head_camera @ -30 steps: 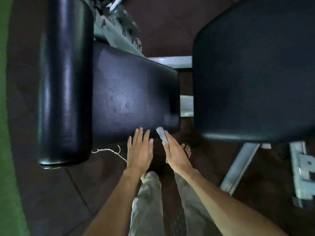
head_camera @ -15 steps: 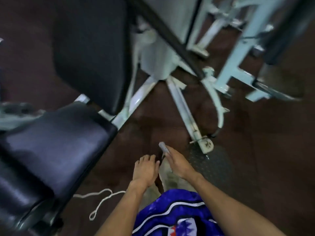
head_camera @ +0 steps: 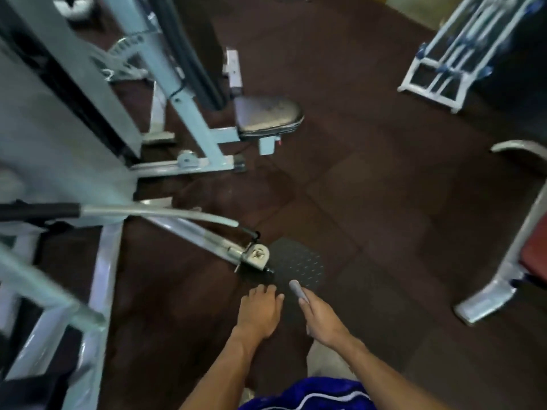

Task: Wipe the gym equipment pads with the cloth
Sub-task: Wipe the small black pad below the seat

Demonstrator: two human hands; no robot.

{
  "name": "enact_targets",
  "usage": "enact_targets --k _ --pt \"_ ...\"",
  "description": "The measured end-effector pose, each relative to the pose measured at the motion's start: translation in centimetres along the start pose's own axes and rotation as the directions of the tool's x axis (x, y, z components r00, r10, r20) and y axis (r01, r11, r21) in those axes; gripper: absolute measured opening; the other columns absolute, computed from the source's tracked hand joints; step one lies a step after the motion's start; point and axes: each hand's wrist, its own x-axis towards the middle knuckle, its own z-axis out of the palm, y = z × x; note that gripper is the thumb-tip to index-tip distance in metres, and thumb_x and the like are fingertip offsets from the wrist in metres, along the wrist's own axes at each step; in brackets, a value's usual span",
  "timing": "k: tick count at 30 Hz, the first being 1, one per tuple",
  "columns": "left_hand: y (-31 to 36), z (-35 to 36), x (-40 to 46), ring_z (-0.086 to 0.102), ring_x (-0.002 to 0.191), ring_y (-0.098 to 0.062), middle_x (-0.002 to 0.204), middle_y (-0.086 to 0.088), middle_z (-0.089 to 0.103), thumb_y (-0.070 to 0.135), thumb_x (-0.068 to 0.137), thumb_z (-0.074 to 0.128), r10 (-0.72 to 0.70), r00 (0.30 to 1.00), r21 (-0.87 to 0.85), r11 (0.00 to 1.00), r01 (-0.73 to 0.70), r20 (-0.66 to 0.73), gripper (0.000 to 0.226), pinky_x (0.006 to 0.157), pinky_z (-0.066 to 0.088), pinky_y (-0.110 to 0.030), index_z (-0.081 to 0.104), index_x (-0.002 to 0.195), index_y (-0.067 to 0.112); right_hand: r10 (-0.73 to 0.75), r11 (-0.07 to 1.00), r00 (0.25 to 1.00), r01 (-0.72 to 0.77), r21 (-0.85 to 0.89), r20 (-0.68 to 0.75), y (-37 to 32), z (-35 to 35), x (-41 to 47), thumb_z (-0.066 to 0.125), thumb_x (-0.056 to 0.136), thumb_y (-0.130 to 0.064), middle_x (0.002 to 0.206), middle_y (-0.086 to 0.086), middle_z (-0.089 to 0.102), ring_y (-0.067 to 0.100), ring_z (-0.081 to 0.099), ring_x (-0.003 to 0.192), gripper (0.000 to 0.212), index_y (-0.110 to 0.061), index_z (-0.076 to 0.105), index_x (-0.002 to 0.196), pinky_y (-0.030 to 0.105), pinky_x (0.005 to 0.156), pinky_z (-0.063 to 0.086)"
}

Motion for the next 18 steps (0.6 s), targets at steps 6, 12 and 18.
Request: enact_targets --k 6,12,18 --pt "11.0 -1.3 6.6 0.052 0.126 -0.028 0.137 -0.009 0.055 0.044 0.105 0.030 0.005 1.000 0.006 1.000 -0.005 0.031 0.046 0.103 0.044 -0.045 0.050 0.137 0.018 0.034 0.999 0.998 -0.035 -0.031 -0.045 4.1 -11.1 3.1 0.035 0.107 -0.031 0.131 0.003 0.060 0.024 0.067 0.103 0.042 -0.021 0.042 0.147 0.017 0.076 0.048" --pt "16.2 -3.8 13.2 0.053 0.125 -0.030 0.135 -0.010 0.055 0.043 0.106 0.029 -0.018 0.997 0.044 0.999 0.015 0.072 0.045 0.102 0.043 -0.044 0.049 0.137 0.017 0.121 0.991 0.992 -0.122 -0.049 -0.032 5.5 -18.4 8.9 0.035 0.106 -0.032 0.136 0.004 0.058 0.020 0.058 0.117 0.041 -0.022 0.044 0.144 0.031 0.095 0.043" --pt "16.7 -9.4 21.6 0.044 0.135 -0.033 0.148 -0.015 0.045 0.038 0.106 0.027 -0.056 0.996 -0.003 0.998 0.056 0.076 0.047 0.108 0.037 -0.047 0.043 0.144 0.016 0.078 0.996 0.997 -0.078 -0.040 -0.009 2.7 -24.2 16.8 0.032 0.107 -0.030 0.128 0.002 0.060 0.011 0.059 0.087 0.039 -0.022 0.044 0.144 0.019 0.073 0.040"
